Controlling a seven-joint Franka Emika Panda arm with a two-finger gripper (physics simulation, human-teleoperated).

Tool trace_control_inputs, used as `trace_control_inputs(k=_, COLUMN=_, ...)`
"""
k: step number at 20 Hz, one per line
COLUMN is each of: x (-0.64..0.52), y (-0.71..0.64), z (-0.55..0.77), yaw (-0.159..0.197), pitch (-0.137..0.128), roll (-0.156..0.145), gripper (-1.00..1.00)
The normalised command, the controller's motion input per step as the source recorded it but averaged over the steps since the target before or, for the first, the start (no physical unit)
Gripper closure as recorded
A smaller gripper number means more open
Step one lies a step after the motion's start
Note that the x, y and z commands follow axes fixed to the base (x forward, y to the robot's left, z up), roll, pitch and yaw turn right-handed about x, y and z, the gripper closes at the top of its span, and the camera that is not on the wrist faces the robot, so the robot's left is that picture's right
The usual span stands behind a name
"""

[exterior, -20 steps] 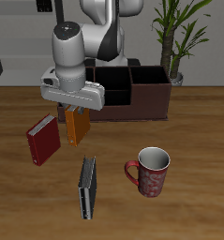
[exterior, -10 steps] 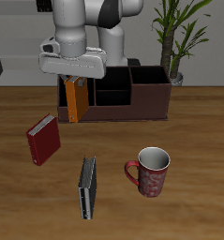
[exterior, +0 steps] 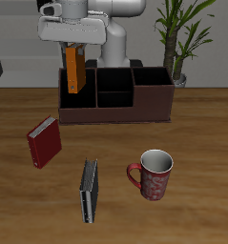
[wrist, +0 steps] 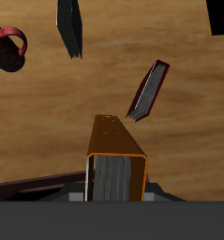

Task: Place the orange book into the back desk caddy's left compartment

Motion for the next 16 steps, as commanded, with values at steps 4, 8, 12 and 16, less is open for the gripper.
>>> trace_control_inputs(k=4, x=-0.29, y=-0.14, z=0.17, yaw=0.091, pitch=0.006, roll=-0.037, gripper=1.00)
trace_control_inputs(k=8, x=-0.33, y=-0.10, z=0.07, yaw=0.070, pitch=0.017, roll=-0.030, gripper=1.00)
trace_control_inputs(k=12, x=-0.26, y=0.01, z=-0.01, yaw=0.043, pitch=0.025, roll=-0.002, gripper=1.00)
trace_control_inputs(k=16, x=-0.27, y=0.04, z=-0.09, yaw=0.030, pitch=0.020, roll=-0.004, gripper=1.00)
